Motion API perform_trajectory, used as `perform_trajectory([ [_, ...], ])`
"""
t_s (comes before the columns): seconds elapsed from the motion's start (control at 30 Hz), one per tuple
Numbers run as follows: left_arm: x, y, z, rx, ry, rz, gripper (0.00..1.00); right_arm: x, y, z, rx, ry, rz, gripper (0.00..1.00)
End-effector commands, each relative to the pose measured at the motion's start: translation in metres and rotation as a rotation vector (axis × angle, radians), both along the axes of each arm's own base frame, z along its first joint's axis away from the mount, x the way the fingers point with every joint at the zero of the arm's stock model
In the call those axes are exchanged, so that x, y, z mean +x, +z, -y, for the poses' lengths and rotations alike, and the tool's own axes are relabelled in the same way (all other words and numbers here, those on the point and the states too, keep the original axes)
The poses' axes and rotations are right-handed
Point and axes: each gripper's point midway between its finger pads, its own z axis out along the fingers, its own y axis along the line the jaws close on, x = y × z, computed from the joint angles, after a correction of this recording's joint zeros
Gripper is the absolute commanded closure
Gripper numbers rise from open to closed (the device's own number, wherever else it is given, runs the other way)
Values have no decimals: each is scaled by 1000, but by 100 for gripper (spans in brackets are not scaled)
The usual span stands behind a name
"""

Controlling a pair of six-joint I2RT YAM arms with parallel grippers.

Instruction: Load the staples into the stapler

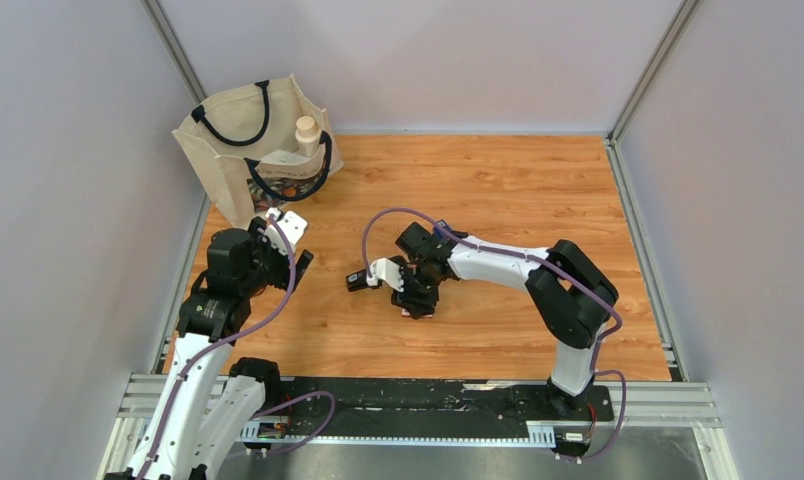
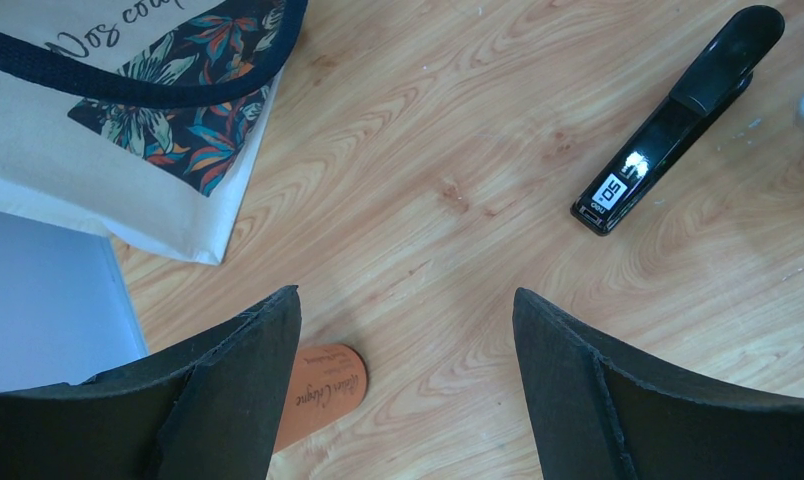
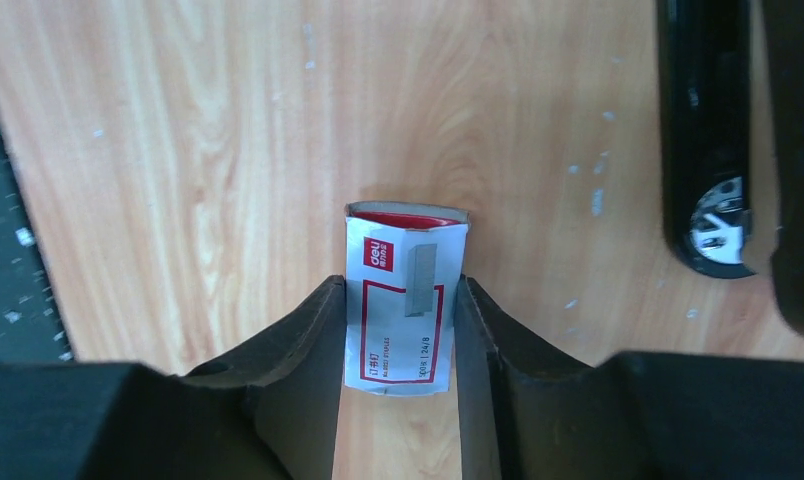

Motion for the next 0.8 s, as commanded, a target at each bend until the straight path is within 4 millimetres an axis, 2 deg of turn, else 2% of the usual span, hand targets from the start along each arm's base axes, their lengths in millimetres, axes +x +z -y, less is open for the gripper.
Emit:
perform_trajectory([
  [0.0, 4, 4, -1, -19, 18, 23, 15, -16, 46, -4, 150, 60, -27, 68],
  [0.17, 4, 4, 0, -22, 13, 22, 15, -13, 96, 6, 294, 32, 0, 66],
  [0.27, 4, 4, 0, -24, 11, 20, 15, -2, 127, 18, 402, -27, -3, 64],
  [0.33, 4, 4, 0, -23, 13, 22, 15, 9, 154, 29, 508, -84, -5, 63],
  [0.47, 3, 3, 0, -23, 12, 18, 15, 40, 206, 62, 750, -237, -9, 63],
  [0.53, 4, 2, 1, -26, 6, 11, 15, 46, 227, 76, 853, -282, -10, 63],
  [0.6, 4, 1, 2, -27, 5, 6, 15, 46, 249, 84, 915, -311, 10, 62],
  [0.67, 5, -2, 1, -24, 6, -4, 15, 37, 254, 81, 968, -315, -20, 60],
  [0.73, 5, -2, 2, -24, 3, -9, 15, 32, 287, 86, 1003, -293, 55, 60],
  [0.77, 4, -3, 2, -23, 1, -10, 15, 36, 290, 89, 992, -334, 105, 60],
])
